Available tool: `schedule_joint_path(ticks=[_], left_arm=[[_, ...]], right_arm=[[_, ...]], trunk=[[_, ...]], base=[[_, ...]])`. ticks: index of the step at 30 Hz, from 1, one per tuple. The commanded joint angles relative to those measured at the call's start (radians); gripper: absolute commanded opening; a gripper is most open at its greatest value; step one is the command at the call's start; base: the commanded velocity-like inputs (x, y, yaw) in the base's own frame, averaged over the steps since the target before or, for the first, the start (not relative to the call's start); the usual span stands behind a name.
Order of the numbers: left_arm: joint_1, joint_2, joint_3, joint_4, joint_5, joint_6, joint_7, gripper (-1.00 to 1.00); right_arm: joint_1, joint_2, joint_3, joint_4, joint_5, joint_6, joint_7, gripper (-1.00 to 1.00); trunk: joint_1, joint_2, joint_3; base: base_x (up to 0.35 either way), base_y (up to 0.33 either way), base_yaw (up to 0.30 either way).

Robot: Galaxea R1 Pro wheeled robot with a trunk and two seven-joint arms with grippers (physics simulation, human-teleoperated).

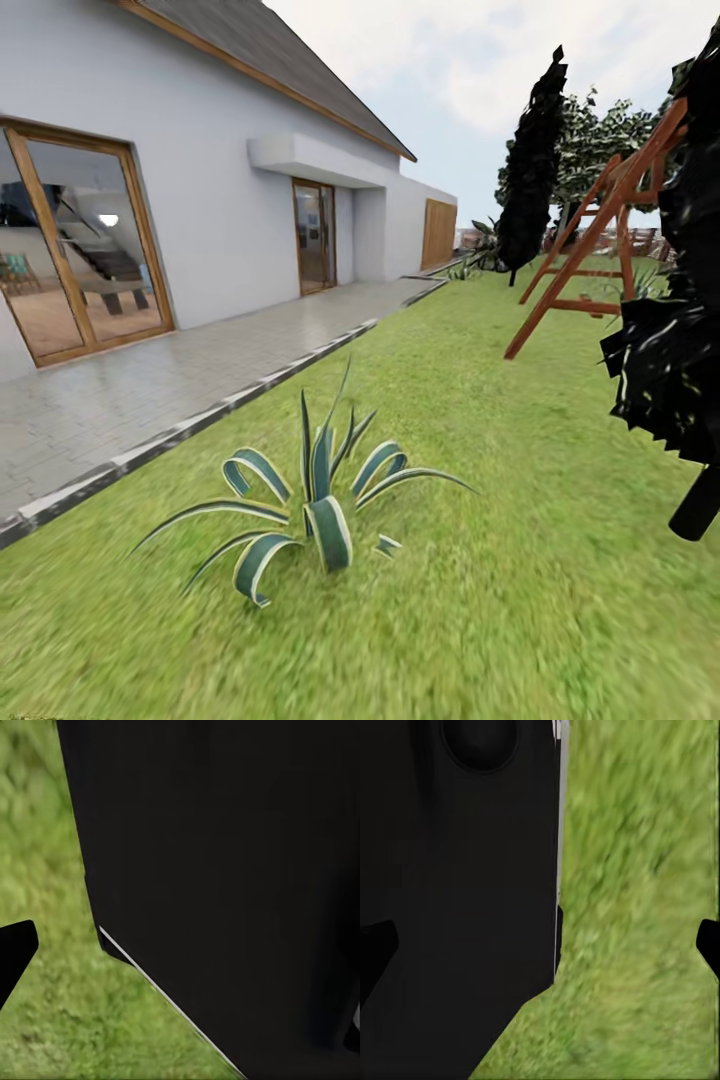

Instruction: Take the three Easter eggs out of the wicker basket on the lawn in the garden, then place them on the lawn next to a single tree (choose any tree) so that all three eggs are next to the same tree and none are left in the basket.

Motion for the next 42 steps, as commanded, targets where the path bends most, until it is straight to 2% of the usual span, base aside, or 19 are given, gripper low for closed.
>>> schedule_joint_path(ticks=[1, 35, 42], left_arm=[[0.001, 0.000, 0.000, -0.002, -0.005, 0.000, -0.002, 1.00], [0.001, 0.000, 0.000, -0.002, -0.005, 0.000, -0.002, 1.00], [0.001, -0.001, -0.001, -0.002, -0.005, 0.000, -0.002, 1.00]], right_arm=[[0.000, 0.000, 0.000, 0.000, 0.001, 0.001, -0.002, 1.00], [0.000, 0.000, 0.000, 0.000, 0.000, 0.000, -0.002, 1.00], [0.000, 0.000, 0.000, 0.000, 0.000, 0.000, -0.002, 1.00]], trunk=[[0.000, 0.000, -0.001], [0.000, 0.000, -0.001], [0.000, 0.000, -0.001]], base=[[0.224, -0.270, 0.254], [0.224, -0.270, 0.257], [0.224, -0.270, 0.105]])
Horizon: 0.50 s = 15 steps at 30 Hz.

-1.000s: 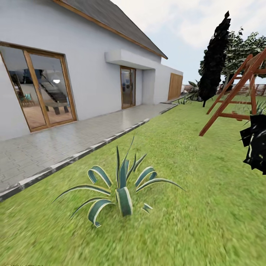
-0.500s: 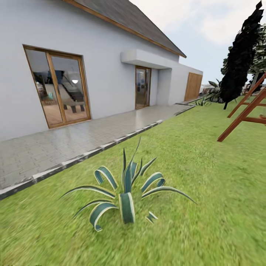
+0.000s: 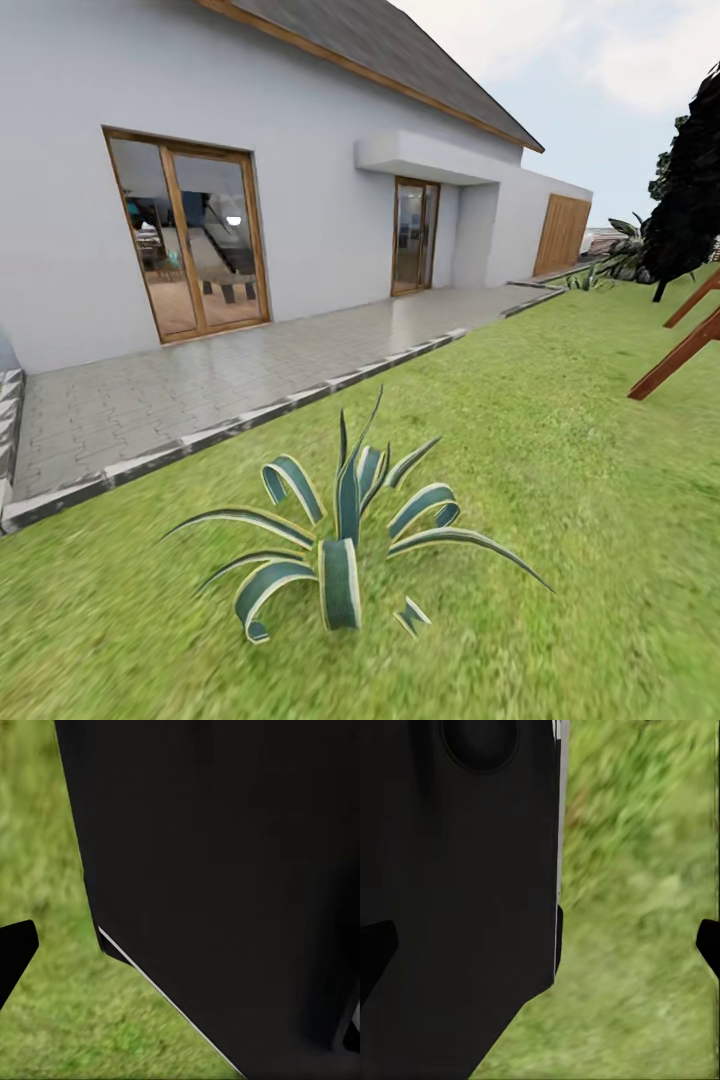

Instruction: Take the three Easter eggs out of the wicker basket on the lawn in the garden, then place them on the lawn next to a single tree (choose any tree) so that all three eggs are next to the same tree and none are left in the basket.

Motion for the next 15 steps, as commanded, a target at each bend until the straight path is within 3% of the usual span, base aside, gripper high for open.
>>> schedule_joint_path(ticks=[1, 11, 15], left_arm=[[0.001, 0.000, 0.000, -0.002, -0.005, 0.000, -0.002, 1.00], [0.001, 0.000, 0.000, -0.002, -0.005, 0.000, -0.002, 1.00], [0.001, 0.001, 0.000, -0.002, -0.005, -0.001, -0.004, 1.00]], right_arm=[[0.000, 0.000, 0.000, 0.000, 0.001, 0.001, -0.002, 1.00], [0.000, 0.000, 0.000, 0.000, 0.001, 0.000, -0.001, 1.00], [0.000, 0.001, 0.000, 0.000, 0.000, 0.000, 0.001, 1.00]], trunk=[[0.000, 0.000, -0.001], [0.000, 0.000, -0.001], [0.000, 0.000, -0.001]], base=[[0.224, -0.270, 0.008], [0.220, -0.265, 0.001], [0.056, -0.068, 0.000]])
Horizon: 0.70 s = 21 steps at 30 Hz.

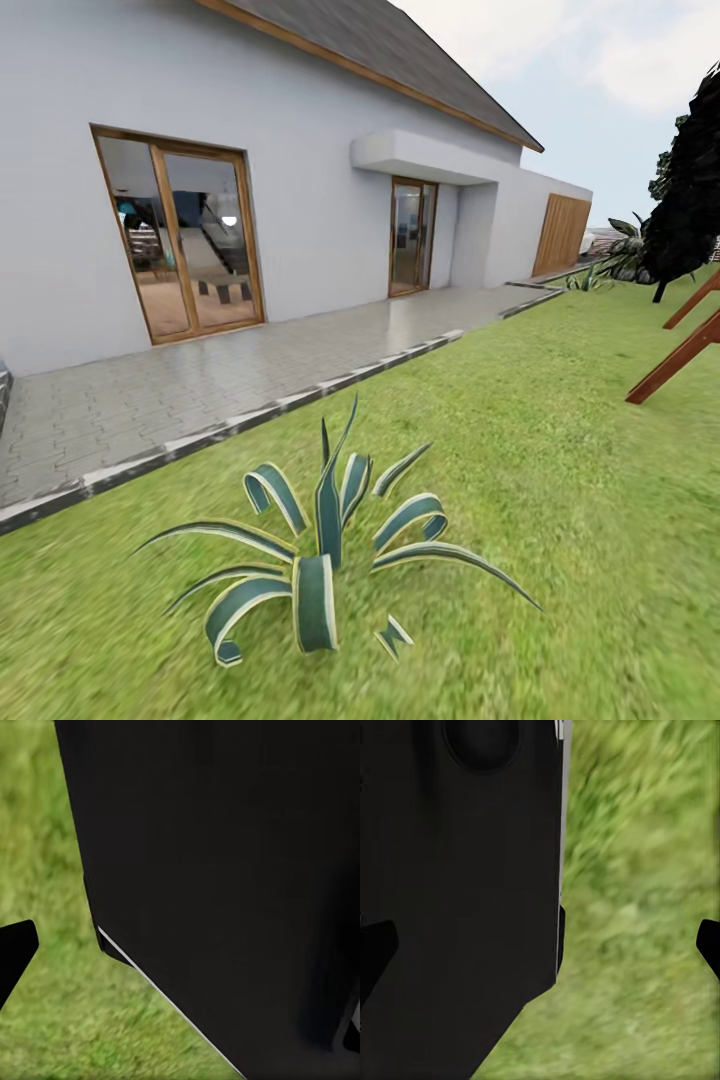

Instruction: Take the three Easter eggs out of the wicker basket on the lawn in the garden, then place them on the lawn next to a single tree (choose any tree) so that all three eggs are next to the same tree and none are left in the basket.

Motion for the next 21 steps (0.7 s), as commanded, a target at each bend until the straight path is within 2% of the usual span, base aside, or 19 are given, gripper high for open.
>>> schedule_joint_path(ticks=[1, 4, 7, 11, 14, 21], left_arm=[[0.001, 0.001, 0.001, -0.002, -0.005, 0.000, -0.003, 1.00], [0.001, 0.001, 0.001, -0.002, -0.005, 0.000, -0.003, 1.00], [0.001, 0.018, -0.001, -0.002, -0.009, 0.000, -0.004, 1.00], [0.001, 0.021, 0.000, -0.003, -0.009, 0.000, -0.004, 1.00], [0.001, 0.021, 0.000, -0.004, -0.010, 0.000, -0.004, 1.00], [0.001, 0.020, 0.000, -0.004, -0.010, 0.000, -0.001, 1.00]], right_arm=[[0.000, 0.000, 0.001, 0.000, 0.001, 0.000, -0.001, 1.00], [0.000, 0.000, 0.001, 0.001, 0.002, 0.001, 0.000, 1.00], [0.001, -0.017, 0.004, 0.001, 0.004, 0.001, 0.004, 1.00], [0.001, -0.032, 0.001, -0.002, 0.001, 0.000, 0.004, 1.00], [0.001, -0.033, 0.003, -0.004, 0.003, -0.001, 0.002, 1.00], [0.001, -0.033, 0.000, -0.005, -0.002, -0.001, -0.001, 1.00]], trunk=[[0.000, 0.000, -0.001], [0.000, 0.000, -0.001], [0.000, 0.000, -0.001], [0.000, 0.000, -0.001], [0.000, 0.000, -0.001], [0.000, 0.000, -0.001]], base=[[0.012, -0.015, 0.000], [0.005, -0.007, 0.000], [0.000, 0.000, 0.000], [0.000, 0.000, 0.000], [0.000, -0.010, 0.000], [0.075, -0.242, 0.000]])
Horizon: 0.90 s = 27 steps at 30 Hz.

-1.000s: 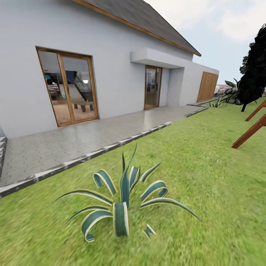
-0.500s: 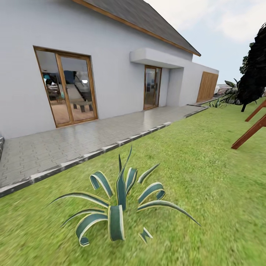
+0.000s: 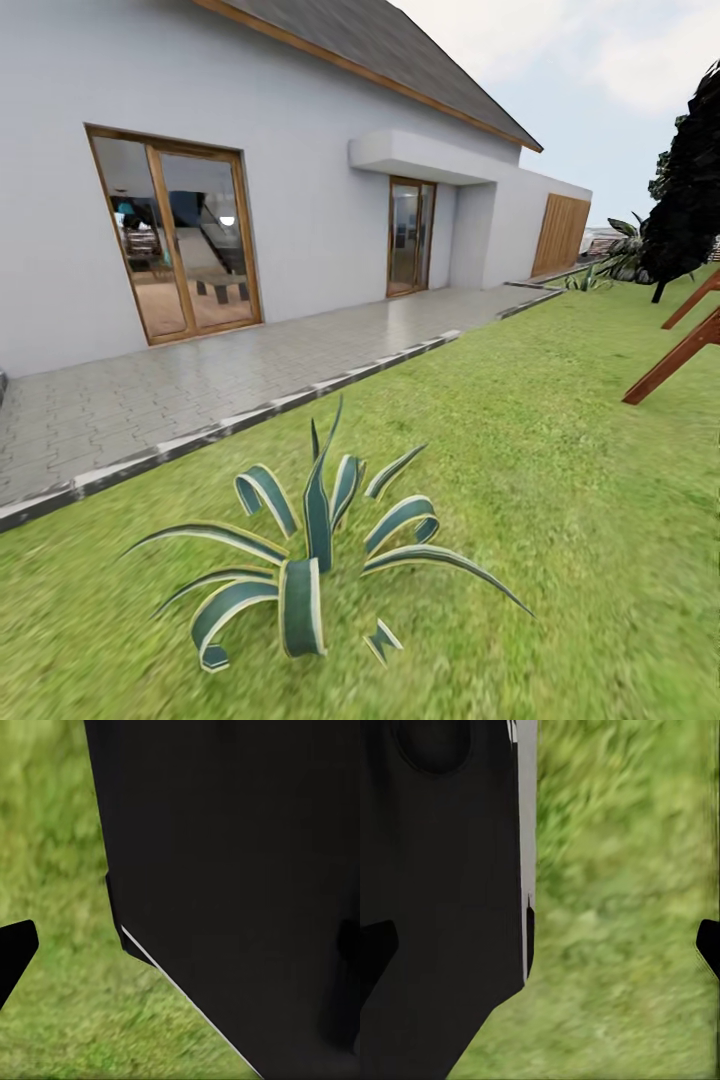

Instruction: Take the three Easter eggs out of the wicker basket on the lawn in the garden, then place them on the lawn next to a single tree (choose any tree) so that all three eggs are next to the same tree and none are left in the basket.

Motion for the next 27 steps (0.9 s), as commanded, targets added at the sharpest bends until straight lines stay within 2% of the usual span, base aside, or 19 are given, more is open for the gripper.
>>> schedule_joint_path(ticks=[1, 9, 27], left_arm=[[0.001, 0.000, 0.001, -0.002, -0.006, 0.000, -0.002, 1.00], [0.001, 0.001, 0.001, -0.002, -0.006, 0.000, -0.002, 1.00], [0.001, 0.000, -0.001, -0.002, -0.007, 0.000, -0.001, 1.00]], right_arm=[[0.000, 0.000, 0.000, 0.000, 0.000, 0.001, -0.001, 1.00], [0.000, 0.002, 0.001, 0.000, 0.000, 0.000, -0.002, 1.00], [0.000, 0.002, 0.001, 0.000, 0.000, 0.000, -0.003, 1.00]], trunk=[[0.000, 0.000, -0.001], [0.000, 0.000, -0.001], [0.000, 0.000, -0.001]], base=[[0.106, -0.295, 0.000], [0.109, -0.299, 0.031], [0.110, -0.300, 0.248]])
